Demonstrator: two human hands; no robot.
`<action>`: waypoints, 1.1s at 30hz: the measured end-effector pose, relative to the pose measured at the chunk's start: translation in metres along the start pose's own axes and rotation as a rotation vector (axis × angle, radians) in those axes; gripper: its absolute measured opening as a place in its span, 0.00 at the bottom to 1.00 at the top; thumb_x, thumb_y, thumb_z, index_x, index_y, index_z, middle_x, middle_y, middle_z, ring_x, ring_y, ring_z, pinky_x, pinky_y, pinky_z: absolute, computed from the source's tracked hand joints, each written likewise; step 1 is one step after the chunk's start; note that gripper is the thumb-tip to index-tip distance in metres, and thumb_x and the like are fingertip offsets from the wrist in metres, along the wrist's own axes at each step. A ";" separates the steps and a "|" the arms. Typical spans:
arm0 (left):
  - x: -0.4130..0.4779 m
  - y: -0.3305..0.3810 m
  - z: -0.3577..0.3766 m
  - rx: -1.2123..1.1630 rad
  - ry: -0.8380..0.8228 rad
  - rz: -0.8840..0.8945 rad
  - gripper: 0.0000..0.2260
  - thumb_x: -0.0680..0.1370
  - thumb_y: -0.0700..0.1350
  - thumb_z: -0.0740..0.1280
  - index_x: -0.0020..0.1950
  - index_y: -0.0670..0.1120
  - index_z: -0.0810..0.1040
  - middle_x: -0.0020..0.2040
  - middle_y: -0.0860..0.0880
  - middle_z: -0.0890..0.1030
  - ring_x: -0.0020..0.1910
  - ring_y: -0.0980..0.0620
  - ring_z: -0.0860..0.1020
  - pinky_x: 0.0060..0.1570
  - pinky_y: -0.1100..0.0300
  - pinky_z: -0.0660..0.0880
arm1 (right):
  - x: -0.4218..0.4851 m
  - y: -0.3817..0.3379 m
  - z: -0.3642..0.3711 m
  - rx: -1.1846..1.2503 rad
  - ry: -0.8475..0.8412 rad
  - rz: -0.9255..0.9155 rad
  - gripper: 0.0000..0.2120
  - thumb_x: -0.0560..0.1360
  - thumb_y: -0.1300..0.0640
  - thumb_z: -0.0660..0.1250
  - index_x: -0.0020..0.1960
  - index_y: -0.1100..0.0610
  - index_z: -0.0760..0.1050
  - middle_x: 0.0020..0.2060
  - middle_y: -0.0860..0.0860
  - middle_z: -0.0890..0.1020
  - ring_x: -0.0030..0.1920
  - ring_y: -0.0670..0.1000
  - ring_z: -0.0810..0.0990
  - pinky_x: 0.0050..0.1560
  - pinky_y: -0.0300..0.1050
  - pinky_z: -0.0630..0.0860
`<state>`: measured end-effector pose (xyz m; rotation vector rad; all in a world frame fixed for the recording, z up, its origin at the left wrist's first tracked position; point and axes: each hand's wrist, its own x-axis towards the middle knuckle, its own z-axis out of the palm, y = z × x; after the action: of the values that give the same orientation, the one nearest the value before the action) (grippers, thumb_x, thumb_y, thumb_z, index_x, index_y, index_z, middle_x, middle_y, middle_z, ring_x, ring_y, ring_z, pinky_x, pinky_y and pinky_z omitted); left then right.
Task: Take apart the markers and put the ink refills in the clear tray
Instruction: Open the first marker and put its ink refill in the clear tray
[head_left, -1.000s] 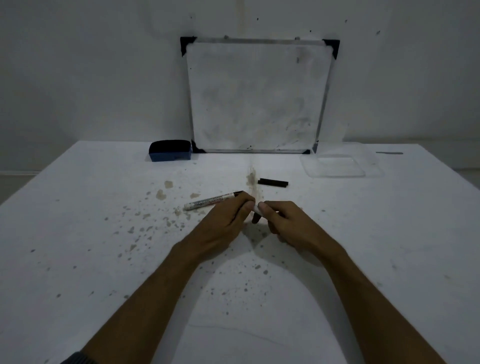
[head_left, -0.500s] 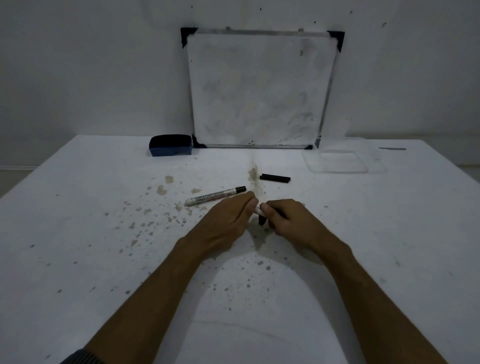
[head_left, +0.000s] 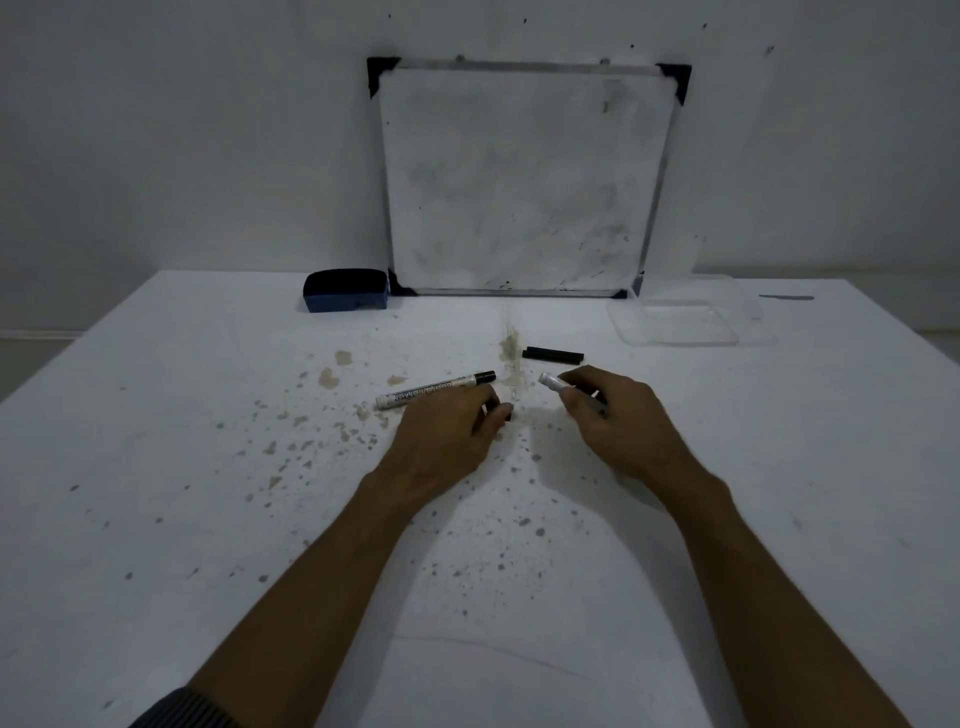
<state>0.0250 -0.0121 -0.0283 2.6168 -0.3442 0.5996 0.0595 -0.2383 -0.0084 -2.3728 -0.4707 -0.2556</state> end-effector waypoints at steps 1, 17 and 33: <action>0.000 -0.001 0.001 0.014 0.008 0.008 0.13 0.83 0.57 0.66 0.51 0.51 0.84 0.41 0.52 0.86 0.39 0.53 0.82 0.40 0.58 0.79 | 0.001 -0.001 0.003 0.018 -0.010 -0.002 0.13 0.82 0.48 0.65 0.63 0.51 0.81 0.51 0.48 0.85 0.44 0.45 0.80 0.41 0.32 0.70; 0.003 0.026 -0.005 -0.875 0.120 -0.399 0.09 0.85 0.47 0.66 0.57 0.44 0.83 0.37 0.54 0.84 0.35 0.58 0.83 0.35 0.67 0.78 | -0.005 -0.025 -0.001 0.471 -0.055 0.067 0.12 0.72 0.40 0.76 0.55 0.40 0.84 0.41 0.43 0.88 0.35 0.44 0.85 0.34 0.34 0.78; 0.022 0.058 0.008 -1.933 -0.209 -0.969 0.25 0.86 0.56 0.58 0.67 0.35 0.77 0.55 0.35 0.86 0.51 0.40 0.87 0.53 0.47 0.84 | 0.004 -0.020 0.000 1.168 0.113 0.422 0.16 0.82 0.47 0.66 0.49 0.60 0.82 0.34 0.51 0.80 0.28 0.45 0.75 0.26 0.38 0.70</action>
<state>0.0282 -0.0693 -0.0039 0.6931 0.2592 -0.3341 0.0555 -0.2231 0.0045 -1.2464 -0.0049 0.0841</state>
